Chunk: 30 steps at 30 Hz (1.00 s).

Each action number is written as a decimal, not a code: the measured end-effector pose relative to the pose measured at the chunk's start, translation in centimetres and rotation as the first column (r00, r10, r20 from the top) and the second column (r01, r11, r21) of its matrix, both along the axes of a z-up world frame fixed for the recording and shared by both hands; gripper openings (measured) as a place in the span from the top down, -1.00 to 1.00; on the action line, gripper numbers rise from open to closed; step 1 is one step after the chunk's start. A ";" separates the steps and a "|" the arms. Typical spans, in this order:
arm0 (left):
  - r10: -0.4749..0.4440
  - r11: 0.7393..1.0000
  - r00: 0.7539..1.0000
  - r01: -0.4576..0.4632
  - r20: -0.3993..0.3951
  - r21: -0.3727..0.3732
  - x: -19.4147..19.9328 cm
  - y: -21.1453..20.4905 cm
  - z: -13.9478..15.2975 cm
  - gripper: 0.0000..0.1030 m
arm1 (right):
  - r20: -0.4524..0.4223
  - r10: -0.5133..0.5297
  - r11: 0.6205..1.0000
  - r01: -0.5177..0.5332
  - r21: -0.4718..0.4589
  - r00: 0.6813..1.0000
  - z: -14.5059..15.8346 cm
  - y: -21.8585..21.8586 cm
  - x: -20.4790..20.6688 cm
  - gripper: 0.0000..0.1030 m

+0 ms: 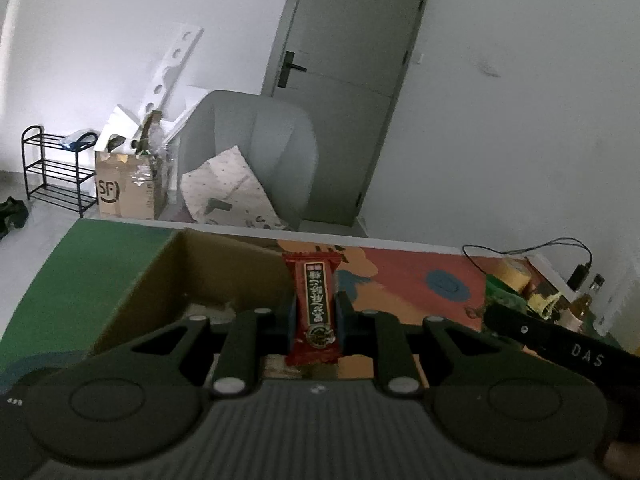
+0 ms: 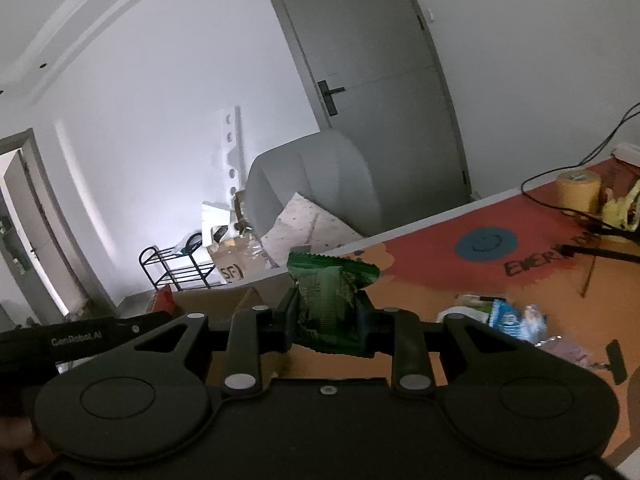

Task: Organize snacks
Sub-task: 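Carry the red bar and green bag over the cardboard box, then open the left tool while the right tool opens, dropping both snacks into the box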

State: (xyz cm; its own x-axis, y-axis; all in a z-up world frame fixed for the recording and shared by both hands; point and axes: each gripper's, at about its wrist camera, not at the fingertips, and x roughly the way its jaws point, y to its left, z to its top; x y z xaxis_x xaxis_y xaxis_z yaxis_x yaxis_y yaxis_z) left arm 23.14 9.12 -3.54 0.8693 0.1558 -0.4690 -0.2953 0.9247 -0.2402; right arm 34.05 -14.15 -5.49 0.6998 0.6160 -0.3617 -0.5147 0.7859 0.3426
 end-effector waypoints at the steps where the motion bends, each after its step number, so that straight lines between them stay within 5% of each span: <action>1: 0.004 1.000 1.000 -0.004 0.001 0.000 -0.2 0.4 0.0 0.64 | 0.002 0.003 1.000 -0.003 -0.001 1.000 0.0 0.4 -0.1 0.47; 30: 0.137 0.989 0.988 -0.140 -0.071 -0.042 -3.6 7.1 0.1 0.51 | 0.021 0.193 0.981 -0.192 -0.029 0.981 2.5 10.0 -0.4 0.47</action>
